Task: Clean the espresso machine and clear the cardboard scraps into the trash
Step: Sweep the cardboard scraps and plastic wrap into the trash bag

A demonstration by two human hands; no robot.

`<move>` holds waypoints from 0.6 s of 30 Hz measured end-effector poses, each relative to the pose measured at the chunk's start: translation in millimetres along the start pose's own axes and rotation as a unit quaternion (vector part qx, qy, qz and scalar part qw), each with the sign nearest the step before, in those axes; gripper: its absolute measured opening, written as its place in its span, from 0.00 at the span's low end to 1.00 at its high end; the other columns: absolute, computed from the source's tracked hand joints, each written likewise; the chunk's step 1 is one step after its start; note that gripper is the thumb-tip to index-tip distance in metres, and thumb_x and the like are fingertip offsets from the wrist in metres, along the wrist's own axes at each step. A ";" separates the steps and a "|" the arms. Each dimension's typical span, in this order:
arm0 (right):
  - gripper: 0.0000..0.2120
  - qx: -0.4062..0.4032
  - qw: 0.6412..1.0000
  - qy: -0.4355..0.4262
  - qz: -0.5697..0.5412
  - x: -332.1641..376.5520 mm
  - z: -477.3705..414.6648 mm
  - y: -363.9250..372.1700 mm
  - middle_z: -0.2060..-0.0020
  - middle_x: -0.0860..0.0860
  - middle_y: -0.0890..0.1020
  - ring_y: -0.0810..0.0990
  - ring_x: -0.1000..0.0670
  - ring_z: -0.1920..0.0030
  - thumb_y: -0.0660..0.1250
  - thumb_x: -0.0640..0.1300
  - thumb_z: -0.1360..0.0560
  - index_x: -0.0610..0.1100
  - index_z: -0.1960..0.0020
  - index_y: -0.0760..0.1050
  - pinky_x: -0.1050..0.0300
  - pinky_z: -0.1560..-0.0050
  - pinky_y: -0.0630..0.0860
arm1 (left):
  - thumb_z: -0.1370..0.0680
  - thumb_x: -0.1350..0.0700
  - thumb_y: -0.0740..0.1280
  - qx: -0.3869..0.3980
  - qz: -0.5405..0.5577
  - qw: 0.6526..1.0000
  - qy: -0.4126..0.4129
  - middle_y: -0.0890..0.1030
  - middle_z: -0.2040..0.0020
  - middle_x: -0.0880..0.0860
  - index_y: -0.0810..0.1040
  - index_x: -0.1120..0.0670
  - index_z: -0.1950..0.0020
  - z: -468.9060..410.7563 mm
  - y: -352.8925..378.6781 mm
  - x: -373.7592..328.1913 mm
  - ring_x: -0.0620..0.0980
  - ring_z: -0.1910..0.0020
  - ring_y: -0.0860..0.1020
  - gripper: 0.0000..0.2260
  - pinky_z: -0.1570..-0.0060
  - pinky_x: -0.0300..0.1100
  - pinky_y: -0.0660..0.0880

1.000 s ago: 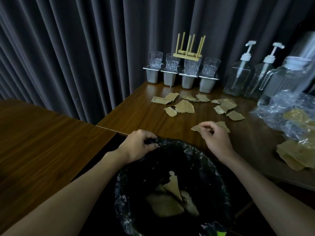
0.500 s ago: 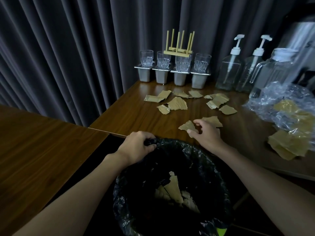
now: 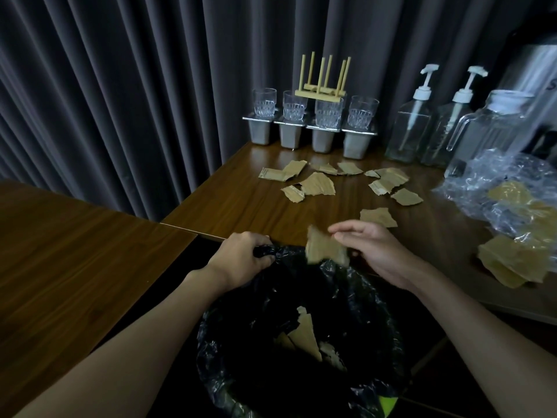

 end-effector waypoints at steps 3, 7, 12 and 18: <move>0.09 -0.131 0.978 -0.062 0.152 -12.3 1.1 -9.5 0.46 0.53 0.82 0.78 0.54 0.45 0.66 0.44 0.22 0.50 0.43 0.79 0.58 0.45 0.74 | 0.22 0.52 0.70 -0.005 -0.003 1.000 0.000 0.79 0.34 0.50 0.82 0.51 0.43 -1.5 0.8 0.7 0.49 0.32 0.73 0.09 0.34 0.47 0.72; 0.20 -0.247 0.867 -0.032 0.431 -33.6 -11.8 -29.9 0.31 0.49 0.71 0.64 0.45 0.29 0.60 0.51 0.20 0.48 0.29 0.67 0.41 0.31 0.62 | 0.22 0.52 0.70 -0.002 0.001 1.000 -0.004 0.79 0.34 0.50 0.82 0.51 0.43 -1.1 1.3 1.6 0.49 0.32 0.74 0.09 0.35 0.48 0.73; 0.21 -0.212 0.872 -0.031 0.440 -41.1 -18.1 -27.4 0.34 0.50 0.74 0.67 0.47 0.30 0.56 0.54 0.19 0.48 0.29 0.67 0.41 0.30 0.57 | 0.22 0.52 0.70 -0.002 0.000 1.000 0.002 0.79 0.35 0.50 0.83 0.51 0.44 -2.2 0.6 2.5 0.48 0.32 0.74 0.08 0.35 0.48 0.72; 0.15 -0.202 0.881 -0.063 0.424 -42.0 -16.0 -32.0 0.35 0.54 0.74 0.69 0.49 0.33 0.59 0.53 0.19 0.50 0.36 0.75 0.42 0.31 0.61 | 0.21 0.52 0.70 0.005 -0.004 1.000 0.004 0.78 0.33 0.50 0.82 0.52 0.42 -3.2 -0.4 1.5 0.48 0.32 0.74 0.09 0.36 0.47 0.73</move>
Point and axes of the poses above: each hand's wrist, its own z-axis away from the middle knuckle, its own y-axis out of the palm, x = y × z, the point moved 1 cm from there along -z, towards the middle knuckle
